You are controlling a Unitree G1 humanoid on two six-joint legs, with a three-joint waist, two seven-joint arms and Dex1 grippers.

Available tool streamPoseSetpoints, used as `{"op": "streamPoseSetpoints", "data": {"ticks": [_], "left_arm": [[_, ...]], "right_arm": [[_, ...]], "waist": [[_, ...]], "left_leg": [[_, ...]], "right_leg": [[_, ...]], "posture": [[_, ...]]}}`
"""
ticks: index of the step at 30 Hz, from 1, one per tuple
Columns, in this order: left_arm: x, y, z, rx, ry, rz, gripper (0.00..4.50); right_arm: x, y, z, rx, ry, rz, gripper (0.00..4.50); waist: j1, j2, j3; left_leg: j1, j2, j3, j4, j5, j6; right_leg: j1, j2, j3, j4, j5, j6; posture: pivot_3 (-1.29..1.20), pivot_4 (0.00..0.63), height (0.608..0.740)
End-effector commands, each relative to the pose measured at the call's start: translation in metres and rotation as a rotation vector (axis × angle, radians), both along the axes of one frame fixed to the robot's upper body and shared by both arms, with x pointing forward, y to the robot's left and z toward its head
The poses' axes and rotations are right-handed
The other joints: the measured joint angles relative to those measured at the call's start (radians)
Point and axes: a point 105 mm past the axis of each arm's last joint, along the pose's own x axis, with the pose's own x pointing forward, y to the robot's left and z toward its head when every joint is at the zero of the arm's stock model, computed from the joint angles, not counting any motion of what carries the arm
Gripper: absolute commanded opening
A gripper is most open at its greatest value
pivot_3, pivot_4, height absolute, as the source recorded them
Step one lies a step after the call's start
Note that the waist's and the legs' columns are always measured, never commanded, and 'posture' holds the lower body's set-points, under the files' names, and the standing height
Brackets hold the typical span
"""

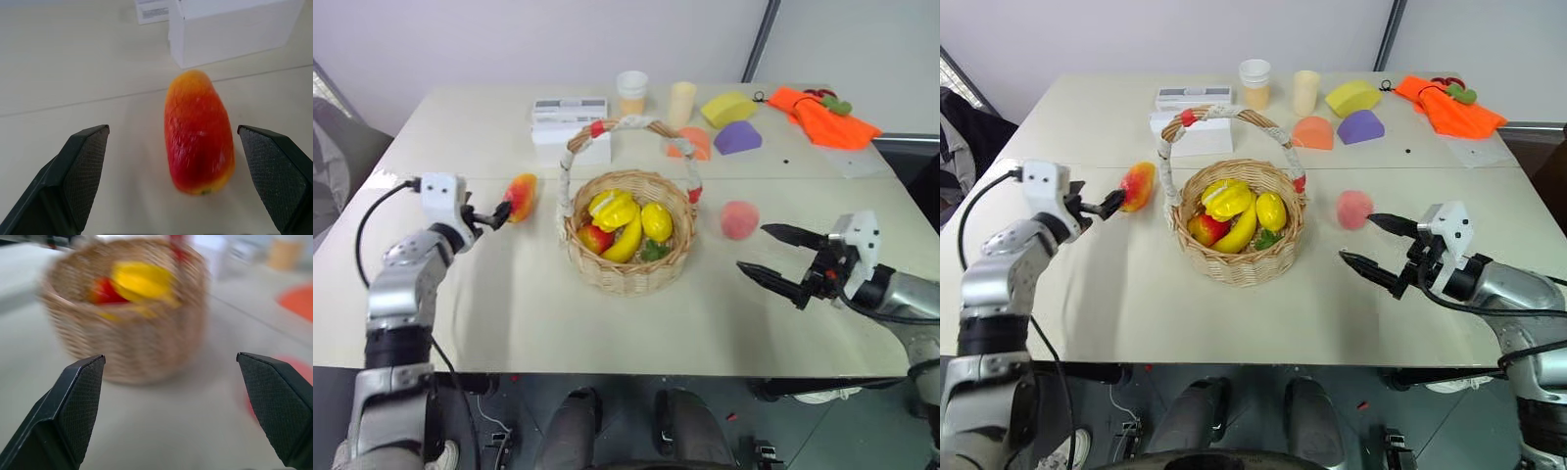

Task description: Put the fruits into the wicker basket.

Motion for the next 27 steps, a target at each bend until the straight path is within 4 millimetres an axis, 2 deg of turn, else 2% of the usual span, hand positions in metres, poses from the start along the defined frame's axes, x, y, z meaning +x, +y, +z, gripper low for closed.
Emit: {"op": "streamPoseSetpoints", "data": {"ticks": [1, 8, 12, 17, 20, 23, 27], "left_arm": [[0.008, -0.003, 0.001, 0.024, 0.011, -0.012, 4.5], [0.022, -0.01, -0.009, 0.045, 0.07, -0.019, 4.5], [0.024, -0.011, -0.013, 0.047, 0.088, -0.024, 4.5], [0.023, -0.013, -0.016, 0.045, 0.107, -0.041, 4.5], [0.022, -0.01, -0.015, 0.037, 0.104, -0.031, 3.65], [0.021, -0.008, -0.013, 0.058, 0.092, -0.026, 2.26], [0.013, 0.001, -0.007, 0.078, 0.058, -0.021, 2.26]], "right_arm": [[-0.008, 0.019, 0.026, 0.013, -0.083, 0.071, 4.5], [-0.018, 0.061, 0.042, -0.002, -0.147, 0.212, 4.5], [-0.02, 0.074, 0.046, 0.012, -0.168, 0.238, 4.5], [-0.02, 0.08, 0.044, 0.016, -0.175, 0.246, 4.5], [-0.019, 0.081, 0.042, 0.019, -0.175, 0.24, 4.5], [-0.018, 0.08, 0.041, 0.019, -0.173, 0.234, 4.5], [-0.016, 0.076, 0.038, 0.005, -0.171, 0.21, 4.5]], "waist": [[0.0, -0.001, 0.0], [0.003, -0.003, 0.002], [0.003, -0.003, 0.002], [0.003, -0.003, 0.002], [0.003, -0.003, 0.002], [0.002, -0.003, 0.002], [-0.001, -0.003, 0.002]], "left_leg": [[0.0, 0.0, 0.0, 0.0, 0.0, 0.0], [-0.003, 0.0, -0.001, -0.001, 0.0, 0.0], [-0.007, 0.0, -0.002, 0.001, 0.0, 0.0], [-0.013, -0.001, -0.002, 0.003, 0.0, -0.001], [-0.014, -0.001, -0.002, 0.003, 0.0, -0.001], [-0.014, -0.001, -0.002, 0.003, 0.001, -0.001], [-0.014, -0.001, -0.001, 0.003, 0.0, -0.001]], "right_leg": [[0.0, 0.0, 0.0, 0.0, 0.0, 0.0], [-0.003, -0.001, 0.0, -0.001, 0.002, -0.002], [-0.005, -0.002, 0.0, -0.002, 0.003, 0.0], [-0.008, -0.002, 0.0, -0.005, 0.005, 0.003], [-0.008, -0.002, 0.0, -0.007, 0.006, 0.004], [-0.008, -0.002, 0.0, -0.008, 0.007, 0.005], [-0.008, -0.002, 0.0, -0.009, 0.007, 0.005]], "posture": [[0.0, 0.15, 0.74], [0.0, 0.15, 0.74], [0.0, 0.15, 0.74], [0.0, 0.15, 0.74], [0.0, 0.15, 0.74], [0.0, 0.15, 0.74], [0.0, 0.15, 0.74]]}}
